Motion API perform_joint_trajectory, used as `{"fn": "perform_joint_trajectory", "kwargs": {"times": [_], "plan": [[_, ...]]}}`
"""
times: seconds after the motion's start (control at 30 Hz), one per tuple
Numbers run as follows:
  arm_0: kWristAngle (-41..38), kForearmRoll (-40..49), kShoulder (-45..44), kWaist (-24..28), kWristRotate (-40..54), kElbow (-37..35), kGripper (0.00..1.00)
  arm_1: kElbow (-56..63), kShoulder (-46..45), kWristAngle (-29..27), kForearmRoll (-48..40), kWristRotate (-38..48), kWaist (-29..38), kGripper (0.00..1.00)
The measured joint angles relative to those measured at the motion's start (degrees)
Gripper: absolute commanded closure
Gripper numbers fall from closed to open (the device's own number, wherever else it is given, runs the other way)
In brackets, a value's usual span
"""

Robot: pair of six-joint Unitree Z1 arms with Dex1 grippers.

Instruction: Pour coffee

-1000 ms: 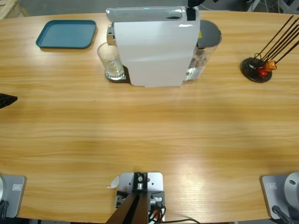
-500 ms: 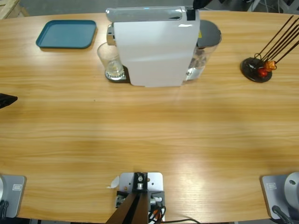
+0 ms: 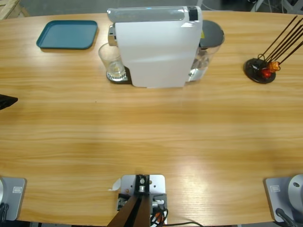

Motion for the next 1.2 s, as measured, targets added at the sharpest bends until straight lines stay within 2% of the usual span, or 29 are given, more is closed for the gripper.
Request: {"fn": "perform_joint_trajectory", "kwargs": {"times": [0.2,0.3,0.47,0.73,1.2], "plan": [[0.00,-0.20,0.30,0.01,-0.21,0.00,0.076,27.35,-9.86,3.62,-16.40,0.01,0.98,0.046],[0.00,-0.49,0.30,0.01,-0.43,0.03,0.032,34.87,-13.95,3.81,-22.44,-0.57,2.19,0.046],[-0.11,-1.94,0.30,0.01,-0.48,0.98,0.027,43.50,-18.70,5.46,-30.52,-1.46,2.80,0.004],[-1.20,-5.19,0.54,0.01,-0.48,3.53,0.032,50.66,-25.07,7.67,-37.58,-1.49,2.89,0.000],[-2.76,-7.55,2.53,0.01,-0.48,5.21,0.035,52.15,-21.79,8.39,-40.78,-1.46,2.91,0.000]]}}
